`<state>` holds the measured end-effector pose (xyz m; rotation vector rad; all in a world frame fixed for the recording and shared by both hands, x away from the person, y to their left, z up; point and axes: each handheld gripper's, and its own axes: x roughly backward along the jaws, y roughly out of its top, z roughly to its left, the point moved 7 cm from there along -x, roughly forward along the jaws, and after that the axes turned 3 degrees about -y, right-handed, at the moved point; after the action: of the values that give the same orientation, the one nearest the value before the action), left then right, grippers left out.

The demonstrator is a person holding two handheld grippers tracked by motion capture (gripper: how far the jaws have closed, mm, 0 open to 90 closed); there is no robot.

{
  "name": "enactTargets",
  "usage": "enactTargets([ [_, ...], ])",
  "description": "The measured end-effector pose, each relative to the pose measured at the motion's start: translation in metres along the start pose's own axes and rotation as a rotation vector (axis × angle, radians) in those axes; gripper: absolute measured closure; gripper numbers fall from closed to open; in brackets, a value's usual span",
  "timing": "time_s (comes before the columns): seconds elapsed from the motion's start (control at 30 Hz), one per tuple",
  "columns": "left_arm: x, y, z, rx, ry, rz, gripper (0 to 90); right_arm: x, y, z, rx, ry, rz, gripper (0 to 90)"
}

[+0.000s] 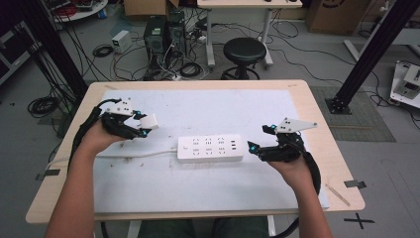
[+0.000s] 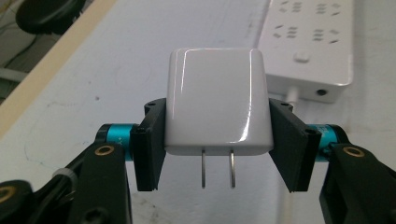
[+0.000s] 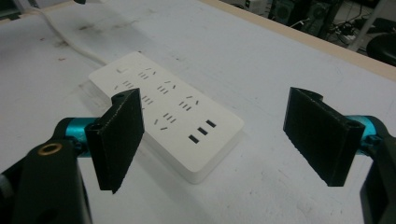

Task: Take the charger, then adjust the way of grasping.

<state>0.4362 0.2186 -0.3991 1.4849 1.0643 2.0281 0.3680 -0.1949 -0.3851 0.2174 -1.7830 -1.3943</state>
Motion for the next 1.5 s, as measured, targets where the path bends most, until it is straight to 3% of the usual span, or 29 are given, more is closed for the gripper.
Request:
enactTargets([
  [0.13, 0.018, 0.015, -0.028, -0.045, -0.002, -0.057, 42.5, 0.006, 0.004, 0.007, 0.032, 0.017, 0.006, 20.7],
  [0.3, 0.030, 0.033, -0.066, -0.092, -0.010, -0.130, 42.5, 0.015, 0.005, 0.015, 0.025, 0.042, 0.008, 20.7],
  [0.53, 0.027, 0.037, -0.101, -0.155, -0.022, -0.121, 42.5, 0.022, 0.004, 0.029, 0.023, 0.102, 0.015, 20.7],
  [0.7, 0.015, 0.037, -0.114, -0.193, -0.050, -0.107, 42.5, 0.022, 0.003, 0.039, 0.039, 0.125, 0.016, 20.7],
  [1.0, -0.001, 0.048, -0.122, -0.248, -0.046, -0.103, 42.5, 0.026, 0.004, 0.041, 0.023, 0.131, 0.020, 20.7],
  [1.13, -0.009, 0.055, -0.136, -0.310, -0.059, -0.119, 42.5, 0.025, 0.006, 0.050, -0.043, 0.200, -0.005, 20.7],
  [1.23, -0.016, 0.059, -0.147, -0.334, -0.075, -0.141, 42.5, 0.020, 0.006, 0.062, -0.083, 0.261, -0.020, 20.7],
  [1.4, -0.031, 0.066, -0.162, -0.380, -0.076, -0.190, 42.5, 0.007, 0.004, 0.080, -0.116, 0.320, 0.002, 20.7],
  [1.5, -0.041, 0.068, -0.169, -0.416, -0.078, -0.189, 42.5, -0.002, 0.003, 0.089, -0.154, 0.374, 0.010, 20.7],
])
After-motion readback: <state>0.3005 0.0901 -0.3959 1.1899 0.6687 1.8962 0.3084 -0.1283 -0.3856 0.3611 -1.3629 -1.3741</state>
